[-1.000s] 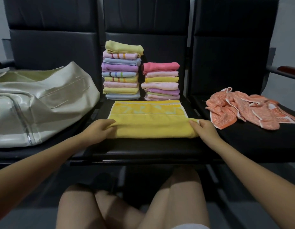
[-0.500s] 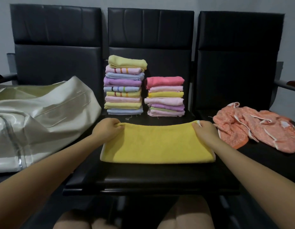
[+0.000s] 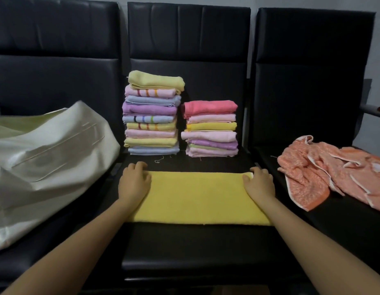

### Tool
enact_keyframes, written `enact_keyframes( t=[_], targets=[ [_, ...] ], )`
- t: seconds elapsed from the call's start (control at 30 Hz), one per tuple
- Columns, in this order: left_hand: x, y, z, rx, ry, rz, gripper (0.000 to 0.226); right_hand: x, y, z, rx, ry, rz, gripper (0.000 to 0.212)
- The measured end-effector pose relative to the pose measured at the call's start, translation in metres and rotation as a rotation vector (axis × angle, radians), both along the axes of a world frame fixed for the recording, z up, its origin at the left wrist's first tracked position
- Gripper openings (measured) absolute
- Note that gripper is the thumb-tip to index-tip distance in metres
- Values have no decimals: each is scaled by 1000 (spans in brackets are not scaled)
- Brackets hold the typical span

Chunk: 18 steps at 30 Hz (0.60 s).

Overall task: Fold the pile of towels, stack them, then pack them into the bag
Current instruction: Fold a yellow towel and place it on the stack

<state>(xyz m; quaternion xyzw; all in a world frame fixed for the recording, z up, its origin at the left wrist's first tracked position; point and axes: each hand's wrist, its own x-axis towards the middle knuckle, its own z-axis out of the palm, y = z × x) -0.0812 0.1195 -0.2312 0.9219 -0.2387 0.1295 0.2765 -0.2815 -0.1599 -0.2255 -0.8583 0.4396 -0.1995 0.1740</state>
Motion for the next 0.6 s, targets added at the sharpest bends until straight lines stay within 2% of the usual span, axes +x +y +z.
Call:
enact_keyframes(
  t=[0.13, 0.33, 0.4, 0.47, 0.53, 0.6],
  targets=[
    [-19, -7, 13, 193, -169, -80, 39, -11, 2, 7, 159, -80, 4, 61],
    [-87, -49, 31, 120, -45, -339, 40, -42, 14, 26, 277, 93, -17, 54],
    [-109, -65, 27, 210, 22, -400, 48, -51, 25, 33, 311, 180, -32, 57],
    [-126, -76, 17, 412, 116, -443, 53, -59, 34, 39, 348, 214, -29, 56],
    [-135, -81, 8, 566, 143, -441, 56, -64, 41, 46, 506, 67, 9, 47],
    [-134, -82, 7, 578, 150, -438, 56, -68, 49, 55, 720, -160, 63, 36]
  ],
)
